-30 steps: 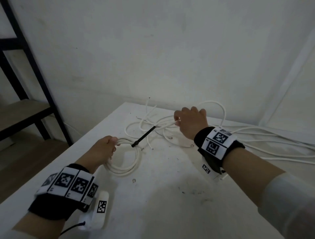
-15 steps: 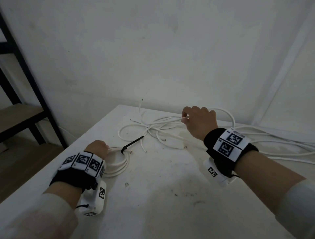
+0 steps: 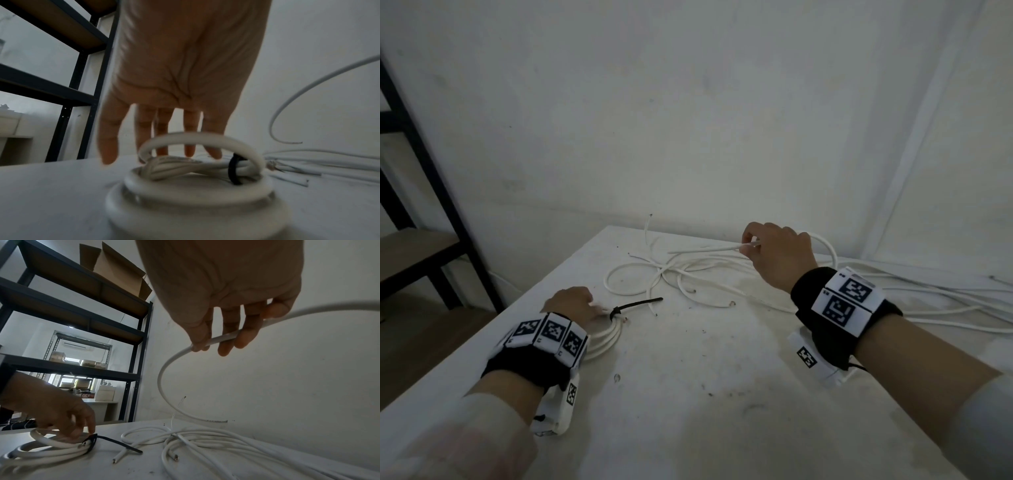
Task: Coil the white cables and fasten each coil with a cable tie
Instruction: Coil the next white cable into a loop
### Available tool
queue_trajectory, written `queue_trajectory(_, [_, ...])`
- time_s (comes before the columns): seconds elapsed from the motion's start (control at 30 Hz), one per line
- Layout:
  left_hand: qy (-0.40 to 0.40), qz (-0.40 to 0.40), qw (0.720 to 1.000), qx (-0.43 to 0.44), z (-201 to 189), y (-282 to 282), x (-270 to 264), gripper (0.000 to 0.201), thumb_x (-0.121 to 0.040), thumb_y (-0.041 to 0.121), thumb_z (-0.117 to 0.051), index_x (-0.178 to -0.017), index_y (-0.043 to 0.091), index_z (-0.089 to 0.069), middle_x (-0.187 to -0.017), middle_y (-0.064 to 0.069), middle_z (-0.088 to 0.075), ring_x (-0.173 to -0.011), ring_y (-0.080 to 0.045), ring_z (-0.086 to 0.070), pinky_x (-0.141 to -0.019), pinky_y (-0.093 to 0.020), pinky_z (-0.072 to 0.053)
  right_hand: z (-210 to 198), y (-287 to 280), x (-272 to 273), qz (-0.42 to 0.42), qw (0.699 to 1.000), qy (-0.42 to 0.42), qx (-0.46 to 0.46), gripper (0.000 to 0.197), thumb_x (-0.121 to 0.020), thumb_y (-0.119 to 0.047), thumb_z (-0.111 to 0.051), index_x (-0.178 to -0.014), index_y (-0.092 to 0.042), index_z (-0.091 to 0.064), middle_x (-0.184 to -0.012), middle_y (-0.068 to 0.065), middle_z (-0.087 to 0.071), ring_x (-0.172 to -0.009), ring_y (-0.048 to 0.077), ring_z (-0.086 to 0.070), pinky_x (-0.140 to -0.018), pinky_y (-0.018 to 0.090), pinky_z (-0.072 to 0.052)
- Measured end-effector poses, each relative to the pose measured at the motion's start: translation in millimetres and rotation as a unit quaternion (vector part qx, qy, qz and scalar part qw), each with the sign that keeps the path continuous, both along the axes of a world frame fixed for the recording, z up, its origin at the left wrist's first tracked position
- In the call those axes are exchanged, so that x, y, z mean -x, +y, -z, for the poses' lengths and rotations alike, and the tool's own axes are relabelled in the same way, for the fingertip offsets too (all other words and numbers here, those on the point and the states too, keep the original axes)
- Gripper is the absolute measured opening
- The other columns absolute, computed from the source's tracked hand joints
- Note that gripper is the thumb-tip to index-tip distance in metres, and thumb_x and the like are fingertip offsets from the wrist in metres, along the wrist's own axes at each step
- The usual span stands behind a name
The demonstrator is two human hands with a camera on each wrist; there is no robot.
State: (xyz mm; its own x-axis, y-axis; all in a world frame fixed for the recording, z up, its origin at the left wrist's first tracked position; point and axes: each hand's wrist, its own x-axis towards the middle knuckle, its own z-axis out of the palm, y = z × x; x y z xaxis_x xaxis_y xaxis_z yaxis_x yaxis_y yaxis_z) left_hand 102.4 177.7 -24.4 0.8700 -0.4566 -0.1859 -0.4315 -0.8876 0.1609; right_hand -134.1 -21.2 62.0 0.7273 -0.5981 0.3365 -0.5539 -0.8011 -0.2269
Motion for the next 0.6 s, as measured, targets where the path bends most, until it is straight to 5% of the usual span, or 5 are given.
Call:
queue_trajectory(0.33, [-0.059,-0.050,0.994,-0.078,5,20,11,0.028,-0.097,0.008,-0.041,-0.119,-0.001,-0.056,-0.128,-0.017,-0.056,-0.118,-0.029,-0.054,-0.092,-0.030,-0.044,-1,1,21,0.003,1.000,0.000,-0.015,0.020,-0.095,-0.036,-0.043,-0.103,-0.020,-0.054,-0.107,0.001,-0.060,-0.100,0.025,-0.056,-0.085,0.036,-0.028])
queue_trajectory(0.4, [-0.063,-0.053,0.994,-0.073,5,20,14,0.020,-0.096,0.008,-0.042,-0.092,0.002,-0.061,-0.126,-0.019,-0.057,-0.117,-0.030,-0.055,-0.090,-0.031,-0.044,-2,-1,24,0.006,1.000,0.000,-0.020,0.020,-0.096,-0.035,-0.043,-0.102,-0.020,-0.054,-0.107,0.001,-0.061,-0.099,0.024,-0.056,-0.085,0.035,-0.027])
queue_trajectory(0.47, [-0.063,-0.051,0.996,-0.030,1,20,18,0.032,-0.096,0.011,-0.043,-0.065,0.006,-0.047,-0.120,-0.020,-0.060,-0.111,-0.031,-0.058,-0.086,-0.032,-0.046,-2,-2,27,0.009,1.000,0.000,-0.027,0.020,-0.096,-0.035,-0.043,-0.102,-0.020,-0.054,-0.108,0.000,-0.061,-0.099,0.024,-0.056,-0.086,0.036,-0.028])
queue_trajectory(0.5, [-0.069,-0.042,0.997,-0.012,-4,18,20,0.030,-0.096,0.013,-0.043,-0.069,0.002,-0.051,-0.118,-0.021,-0.061,-0.109,-0.032,-0.059,-0.085,-0.032,-0.046,-3,-2,28,0.009,1.000,-0.002,-0.030,0.020,-0.096,-0.034,-0.043,-0.102,-0.019,-0.053,-0.108,0.000,-0.062,-0.099,0.024,-0.056,-0.087,0.036,-0.028])
queue_trajectory(0.6, [-0.069,-0.041,0.996,0.031,-26,3,27,0.030,-0.092,0.020,-0.044,-0.115,0.002,-0.053,-0.129,-0.021,-0.051,-0.117,-0.035,-0.050,-0.093,-0.036,-0.041,-7,-2,33,0.000,0.999,-0.022,-0.046,0.019,-0.096,-0.033,-0.043,-0.101,-0.018,-0.053,-0.104,0.001,-0.062,-0.096,0.024,-0.056,-0.086,0.035,-0.028])
